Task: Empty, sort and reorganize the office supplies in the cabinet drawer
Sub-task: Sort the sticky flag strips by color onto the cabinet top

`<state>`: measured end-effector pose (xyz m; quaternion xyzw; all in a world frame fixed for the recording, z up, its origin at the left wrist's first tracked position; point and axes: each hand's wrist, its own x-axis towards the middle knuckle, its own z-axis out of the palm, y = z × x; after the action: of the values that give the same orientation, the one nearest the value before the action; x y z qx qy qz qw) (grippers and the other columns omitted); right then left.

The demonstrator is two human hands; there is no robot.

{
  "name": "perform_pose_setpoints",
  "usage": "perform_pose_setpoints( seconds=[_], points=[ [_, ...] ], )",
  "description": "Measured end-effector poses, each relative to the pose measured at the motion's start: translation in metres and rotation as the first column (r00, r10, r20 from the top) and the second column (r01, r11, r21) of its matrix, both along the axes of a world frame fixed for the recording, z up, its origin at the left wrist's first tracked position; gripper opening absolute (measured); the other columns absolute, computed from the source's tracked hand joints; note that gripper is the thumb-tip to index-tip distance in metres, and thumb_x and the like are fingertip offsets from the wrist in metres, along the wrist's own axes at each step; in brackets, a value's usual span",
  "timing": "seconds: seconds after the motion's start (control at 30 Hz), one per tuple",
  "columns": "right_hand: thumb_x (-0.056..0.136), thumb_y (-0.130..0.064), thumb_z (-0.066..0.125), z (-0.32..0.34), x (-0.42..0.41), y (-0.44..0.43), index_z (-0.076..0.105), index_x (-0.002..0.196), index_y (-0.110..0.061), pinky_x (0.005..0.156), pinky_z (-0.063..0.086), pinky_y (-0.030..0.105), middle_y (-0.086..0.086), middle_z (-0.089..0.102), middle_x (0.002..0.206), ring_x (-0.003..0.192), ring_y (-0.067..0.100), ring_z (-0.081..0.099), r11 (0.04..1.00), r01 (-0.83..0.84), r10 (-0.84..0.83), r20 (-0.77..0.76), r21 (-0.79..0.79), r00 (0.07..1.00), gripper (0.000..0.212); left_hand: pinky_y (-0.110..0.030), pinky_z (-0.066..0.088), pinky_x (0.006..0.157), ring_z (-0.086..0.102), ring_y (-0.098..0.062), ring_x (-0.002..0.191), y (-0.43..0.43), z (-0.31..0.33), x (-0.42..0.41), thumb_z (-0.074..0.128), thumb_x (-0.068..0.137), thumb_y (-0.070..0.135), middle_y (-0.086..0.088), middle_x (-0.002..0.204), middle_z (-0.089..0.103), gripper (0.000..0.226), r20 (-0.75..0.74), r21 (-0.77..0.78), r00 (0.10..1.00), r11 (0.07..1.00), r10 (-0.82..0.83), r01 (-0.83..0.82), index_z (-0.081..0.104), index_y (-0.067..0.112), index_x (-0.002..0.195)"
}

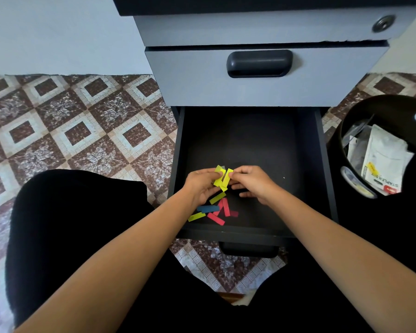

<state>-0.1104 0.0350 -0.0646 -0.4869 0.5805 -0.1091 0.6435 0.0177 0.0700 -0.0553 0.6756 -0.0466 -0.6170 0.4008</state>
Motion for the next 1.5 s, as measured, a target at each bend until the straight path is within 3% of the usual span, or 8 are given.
perform_pose_setpoints(
  seconds=[0.23, 0.37, 0.47, 0.63, 0.9, 1.07, 1.23, 1.5],
  points=[
    [0.090, -0.018, 0.062, -0.002, 0.003, 0.002, 0.059, 0.082, -0.019, 0.059, 0.047, 0.020, -0.002, 0.063, 0.082, 0.073, 0.007, 0.059, 0.997, 0.023, -0.023, -0.004, -0.071, 1.000, 0.008, -0.032, 0.051, 0.079, 0.064, -0.020, 0.083, -0.001, 0.002, -0.001, 0.057, 0.090, -0.002, -0.010, 0.082, 0.064, 0.008, -0.047, 0.008, 0.999, 1.000, -0.024, 0.024, 0.061, 0.002, 0.095],
    [0.089, -0.018, 0.064, -0.004, 0.002, 0.002, 0.064, 0.094, -0.012, 0.058, 0.047, 0.019, -0.001, 0.064, 0.082, 0.073, 0.007, 0.059, 0.998, 0.054, -0.054, 0.017, -0.029, 0.998, 0.008, -0.031, 0.052, 0.074, 0.063, -0.018, 0.073, -0.002, 0.002, -0.001, 0.054, 0.092, 0.002, -0.010, 0.082, 0.063, 0.015, -0.028, -0.015, 0.999, 1.000, -0.018, 0.018, 0.059, -0.002, 0.106],
    [0.088, -0.018, 0.065, -0.005, 0.003, 0.002, 0.065, 0.097, -0.011, 0.058, 0.047, 0.019, -0.001, 0.065, 0.082, 0.073, 0.007, 0.061, 0.997, 0.073, -0.073, 0.037, -0.008, 0.997, 0.011, -0.029, 0.054, 0.066, 0.063, -0.018, 0.072, -0.002, 0.003, -0.002, 0.052, 0.093, 0.003, -0.010, 0.081, 0.063, 0.008, -0.014, -0.039, 1.000, 0.999, -0.004, 0.003, 0.060, 0.000, 0.094],
    [0.090, -0.016, 0.063, -0.006, 0.005, 0.003, 0.067, 0.100, -0.011, 0.054, 0.046, 0.015, -0.002, 0.066, 0.079, 0.071, 0.006, 0.063, 0.994, 0.106, -0.105, 0.044, -0.017, 0.993, 0.012, -0.028, 0.055, 0.069, 0.063, -0.018, 0.072, -0.002, 0.000, -0.002, 0.050, 0.093, 0.001, -0.010, 0.080, 0.063, 0.014, 0.006, -0.052, 1.000, 0.998, -0.026, 0.026, 0.061, 0.002, 0.085],
    [0.091, -0.015, 0.061, 0.000, 0.008, 0.005, 0.068, 0.086, -0.017, 0.058, 0.047, 0.018, -0.002, 0.067, 0.079, 0.076, 0.008, 0.064, 0.994, 0.107, -0.104, 0.076, -0.024, 0.992, 0.008, -0.038, 0.051, 0.093, 0.066, -0.027, 0.092, 0.000, -0.002, -0.006, 0.047, 0.096, 0.004, -0.014, 0.092, 0.066, 0.024, 0.010, -0.048, 0.996, 0.995, -0.091, 0.092, 0.059, -0.002, 0.116],
    [0.093, -0.018, 0.057, 0.001, 0.008, 0.003, 0.064, 0.085, -0.020, 0.059, 0.047, 0.021, -0.004, 0.065, 0.082, 0.077, 0.007, 0.062, 0.993, 0.103, -0.102, 0.030, -0.050, 0.994, 0.011, -0.032, 0.054, 0.076, 0.065, -0.019, 0.074, 0.001, 0.003, -0.005, 0.043, 0.097, 0.001, -0.011, 0.083, 0.065, 0.020, -0.033, -0.083, 0.996, 0.994, -0.078, 0.075, 0.059, 0.000, 0.109],
    [0.094, -0.019, 0.055, 0.006, 0.002, -0.004, 0.064, 0.094, -0.017, 0.060, 0.048, 0.021, -0.001, 0.065, 0.089, 0.079, 0.008, 0.061, 0.998, -0.059, 0.059, -0.004, -0.037, 0.998, 0.009, -0.027, 0.054, 0.064, 0.065, -0.019, 0.081, 0.000, 0.001, -0.001, 0.046, 0.095, -0.001, -0.009, 0.087, 0.065, 0.020, -0.029, -0.095, 1.000, 0.995, -0.004, 0.001, 0.058, 0.003, 0.111],
    [0.095, -0.017, 0.053, 0.004, 0.009, 0.002, 0.062, 0.095, -0.015, 0.063, 0.053, 0.024, 0.002, 0.064, 0.090, 0.087, 0.016, 0.064, 0.999, -0.026, 0.026, -0.001, -0.036, 1.000, 0.009, -0.028, 0.055, 0.069, 0.066, -0.019, 0.080, 0.000, -0.002, -0.001, 0.047, 0.094, 0.000, -0.010, 0.090, 0.066, 0.019, -0.014, -0.096, 0.999, 0.994, 0.044, -0.046, 0.058, 0.001, 0.109]
  ],
)
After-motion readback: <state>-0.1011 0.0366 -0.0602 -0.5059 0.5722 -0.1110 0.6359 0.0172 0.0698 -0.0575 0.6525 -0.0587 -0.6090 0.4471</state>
